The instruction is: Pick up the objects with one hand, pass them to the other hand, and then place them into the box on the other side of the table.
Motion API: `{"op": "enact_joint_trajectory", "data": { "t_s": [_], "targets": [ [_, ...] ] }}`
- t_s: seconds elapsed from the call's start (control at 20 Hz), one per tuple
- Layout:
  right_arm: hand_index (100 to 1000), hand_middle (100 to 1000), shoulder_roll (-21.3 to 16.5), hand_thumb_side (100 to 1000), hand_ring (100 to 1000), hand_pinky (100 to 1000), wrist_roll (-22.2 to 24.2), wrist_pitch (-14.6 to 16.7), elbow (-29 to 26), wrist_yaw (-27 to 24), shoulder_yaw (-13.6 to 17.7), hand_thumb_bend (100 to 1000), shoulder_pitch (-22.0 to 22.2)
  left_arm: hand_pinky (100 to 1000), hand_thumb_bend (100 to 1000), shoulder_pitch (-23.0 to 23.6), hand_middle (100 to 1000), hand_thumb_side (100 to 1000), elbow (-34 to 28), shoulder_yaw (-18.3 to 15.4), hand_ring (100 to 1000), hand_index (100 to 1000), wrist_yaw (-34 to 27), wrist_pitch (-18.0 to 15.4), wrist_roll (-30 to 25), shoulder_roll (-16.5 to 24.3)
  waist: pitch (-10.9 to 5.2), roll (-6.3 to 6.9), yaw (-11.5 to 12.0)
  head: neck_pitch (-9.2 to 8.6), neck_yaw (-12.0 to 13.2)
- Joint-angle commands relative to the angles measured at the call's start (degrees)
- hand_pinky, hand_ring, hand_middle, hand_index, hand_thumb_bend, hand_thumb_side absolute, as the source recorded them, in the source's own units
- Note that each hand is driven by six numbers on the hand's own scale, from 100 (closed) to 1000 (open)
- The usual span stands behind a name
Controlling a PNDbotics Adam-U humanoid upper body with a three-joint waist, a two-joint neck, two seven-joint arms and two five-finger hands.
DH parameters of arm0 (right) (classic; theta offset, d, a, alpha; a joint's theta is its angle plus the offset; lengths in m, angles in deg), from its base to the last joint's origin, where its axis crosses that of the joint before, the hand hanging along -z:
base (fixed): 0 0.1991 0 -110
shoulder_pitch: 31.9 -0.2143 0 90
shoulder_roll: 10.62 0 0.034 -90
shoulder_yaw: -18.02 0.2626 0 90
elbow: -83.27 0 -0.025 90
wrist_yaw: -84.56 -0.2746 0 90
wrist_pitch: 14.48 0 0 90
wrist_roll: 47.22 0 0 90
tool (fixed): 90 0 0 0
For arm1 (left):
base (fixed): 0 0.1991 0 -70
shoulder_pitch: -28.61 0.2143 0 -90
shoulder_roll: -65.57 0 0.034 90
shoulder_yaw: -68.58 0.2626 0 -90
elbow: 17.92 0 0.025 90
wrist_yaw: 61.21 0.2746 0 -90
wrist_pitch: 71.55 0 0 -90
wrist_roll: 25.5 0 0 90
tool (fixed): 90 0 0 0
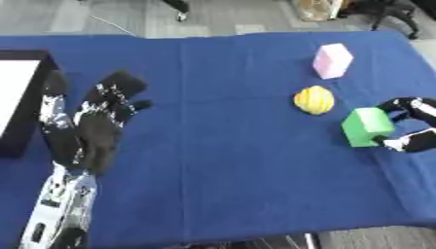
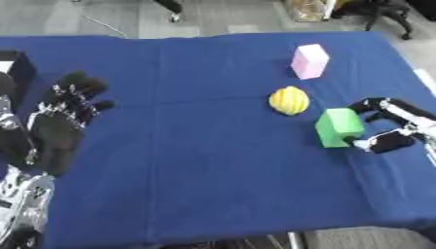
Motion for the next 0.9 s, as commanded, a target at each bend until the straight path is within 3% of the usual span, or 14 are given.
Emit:
{"op": "enact_joint_trajectory", "data": {
  "t_s": [0.05,0.35,0.45,0.7,0.9],
  "targets": [
    [431,501,-1.4,100,800,750,-2.7,0.5,-1.6,-0.7,0.7,225,-0.8,795,483,-0.4,736,1000,-1.1,-0.1,858,854,0.2,-0.1,0.0,0.7,-1.1,-0.13,-0.1,-0.17,0.0],
    [385,467,-1.8,127,780,738,-6.6,2.0,-6.4,-2.9,0.1,249,-0.8,793,485,-0.4,735,1000,-0.8,0.0,857,853,0.2,0.1,0.0,0.7,-1.1,-0.13,-0.2,-0.17,0.0],
    [384,465,-2.0,100,779,739,-6.9,2.7,-9.2,-3.4,-0.1,242,-0.8,793,485,-0.4,735,1000,-0.7,0.1,857,853,0.1,0.2,0.0,0.6,-1.13,-0.13,-0.3,-0.17,0.0],
    [384,464,-2.0,100,774,742,-7.0,1.7,-12.4,-4.1,-0.5,237,-0.6,790,482,-0.4,733,1000,-0.5,0.5,857,851,0.1,0.4,-0.2,0.6,-1.32,-0.15,-0.2,-0.17,-0.3],
    [389,465,-0.3,100,768,745,-7.2,4.3,-17.1,-6.4,-2.8,225,-4.8,787,468,-0.6,728,1000,0.5,1.4,855,846,0.3,1.3,-0.4,0.5,-1.66,-0.22,-0.5,-0.17,-0.2]
  ]
}}
